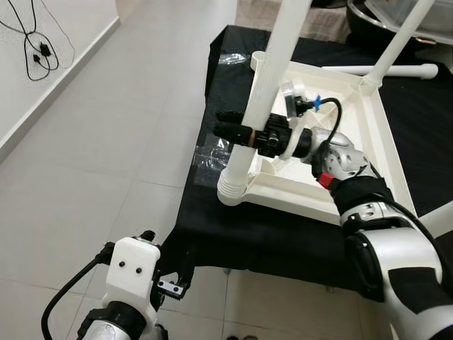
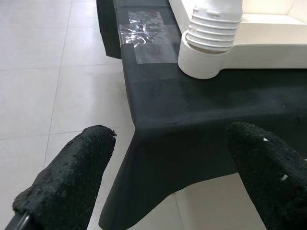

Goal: Building children table

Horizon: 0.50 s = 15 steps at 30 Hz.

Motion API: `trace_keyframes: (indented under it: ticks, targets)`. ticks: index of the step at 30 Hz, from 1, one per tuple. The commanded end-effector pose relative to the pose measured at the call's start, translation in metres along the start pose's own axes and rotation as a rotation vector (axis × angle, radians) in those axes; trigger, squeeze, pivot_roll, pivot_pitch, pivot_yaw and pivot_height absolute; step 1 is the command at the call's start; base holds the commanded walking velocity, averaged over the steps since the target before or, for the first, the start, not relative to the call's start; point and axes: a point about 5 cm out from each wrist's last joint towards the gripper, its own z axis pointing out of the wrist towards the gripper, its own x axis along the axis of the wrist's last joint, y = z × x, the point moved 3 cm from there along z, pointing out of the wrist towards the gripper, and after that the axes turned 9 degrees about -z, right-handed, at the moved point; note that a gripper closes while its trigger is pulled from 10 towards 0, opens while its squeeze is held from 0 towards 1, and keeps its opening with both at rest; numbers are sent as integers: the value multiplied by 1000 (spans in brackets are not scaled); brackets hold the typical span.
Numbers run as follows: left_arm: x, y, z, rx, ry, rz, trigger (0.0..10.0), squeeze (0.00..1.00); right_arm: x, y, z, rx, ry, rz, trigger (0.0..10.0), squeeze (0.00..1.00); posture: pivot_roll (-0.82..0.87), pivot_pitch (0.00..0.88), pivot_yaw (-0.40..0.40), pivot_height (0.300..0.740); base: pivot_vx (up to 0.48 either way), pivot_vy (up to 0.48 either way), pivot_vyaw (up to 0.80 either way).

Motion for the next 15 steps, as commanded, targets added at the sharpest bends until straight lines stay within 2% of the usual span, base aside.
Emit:
trace_keyframes:
  ticks: [1,7,15]
  targets:
    - [-1,2,-4,-15,-21,0,10000,0,0,0,-4,15,-1,-9,10000,0,191,260,-126,740,0,0,0]
    - [-1,0,-5,-11,-31,13,10000,0,-5,-3,-7,40,-8,-27,10000,0,198,260,-119,740,0,0,0]
    - [0,-1,-7,-9,-36,18,10000,0,-6,-5,-2,68,-22,-50,10000,0,205,257,-116,740,0,0,0]
